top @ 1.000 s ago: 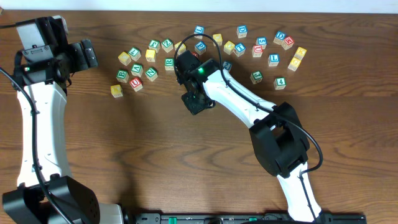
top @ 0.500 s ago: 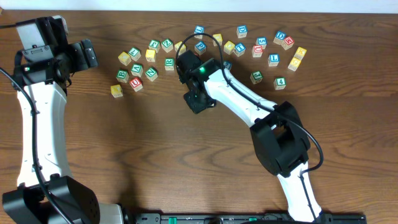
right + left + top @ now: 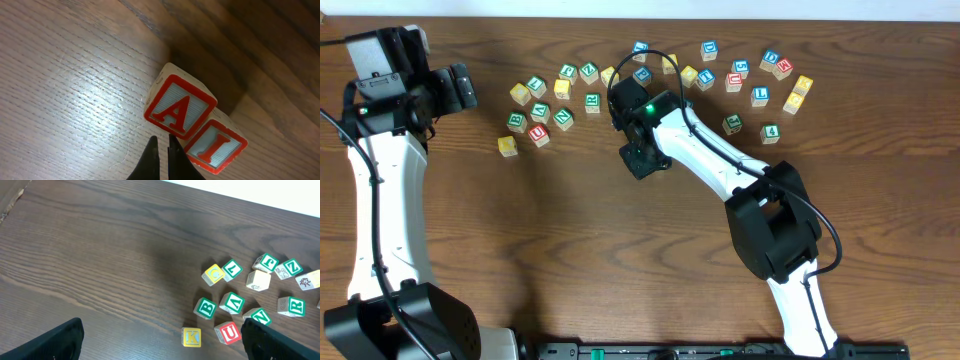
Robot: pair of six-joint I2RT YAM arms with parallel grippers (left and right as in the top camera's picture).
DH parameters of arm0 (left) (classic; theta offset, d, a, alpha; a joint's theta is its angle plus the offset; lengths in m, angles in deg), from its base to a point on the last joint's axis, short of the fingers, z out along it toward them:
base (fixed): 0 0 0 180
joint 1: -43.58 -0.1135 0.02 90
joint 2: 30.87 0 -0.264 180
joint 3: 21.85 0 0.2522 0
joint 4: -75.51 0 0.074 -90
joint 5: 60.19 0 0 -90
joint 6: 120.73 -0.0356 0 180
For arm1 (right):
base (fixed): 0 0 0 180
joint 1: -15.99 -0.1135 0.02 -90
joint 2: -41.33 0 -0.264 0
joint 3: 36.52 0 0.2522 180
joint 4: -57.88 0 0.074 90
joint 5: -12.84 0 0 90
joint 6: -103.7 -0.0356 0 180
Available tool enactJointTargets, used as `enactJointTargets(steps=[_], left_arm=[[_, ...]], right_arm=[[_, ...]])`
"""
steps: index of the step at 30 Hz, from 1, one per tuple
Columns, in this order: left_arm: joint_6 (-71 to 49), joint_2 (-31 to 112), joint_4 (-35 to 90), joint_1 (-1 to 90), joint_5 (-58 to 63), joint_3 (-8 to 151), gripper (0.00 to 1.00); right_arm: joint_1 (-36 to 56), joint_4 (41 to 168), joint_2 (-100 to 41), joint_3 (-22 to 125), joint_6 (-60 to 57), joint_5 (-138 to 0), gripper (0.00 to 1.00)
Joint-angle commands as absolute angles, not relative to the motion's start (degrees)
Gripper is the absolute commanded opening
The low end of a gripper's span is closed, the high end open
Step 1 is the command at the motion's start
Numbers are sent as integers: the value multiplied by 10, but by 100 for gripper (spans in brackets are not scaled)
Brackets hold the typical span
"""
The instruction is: Spell out AI2
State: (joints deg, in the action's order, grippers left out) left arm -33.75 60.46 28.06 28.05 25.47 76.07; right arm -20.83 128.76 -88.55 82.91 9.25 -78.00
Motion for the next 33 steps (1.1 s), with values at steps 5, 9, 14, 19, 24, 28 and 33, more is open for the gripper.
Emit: enactJointTargets(steps=[5, 9, 14, 19, 24, 28, 33], left_arm=[[-341, 601, 279, 282, 256, 774, 99], [-341, 601, 279, 282, 256, 774, 99], [-341, 601, 279, 282, 256, 774, 99], [-341, 601, 279, 282, 256, 774, 99], [-341, 601, 279, 282, 256, 774, 99], [-341, 601, 279, 282, 256, 774, 99], [-341, 601, 279, 282, 256, 774, 99]], right_arm=[[-203, 1306, -864, 826, 99, -724, 4], [-203, 1335, -864, 824, 99, -725, 4], [-201, 1341, -864, 821, 61, -767, 4], [-192, 1339, -864, 814, 60, -771, 4], [-188, 1321, -864, 805, 60, -773, 4], [-188, 1309, -864, 805, 61, -773, 4], [-188, 1302, -864, 805, 61, -773, 4]])
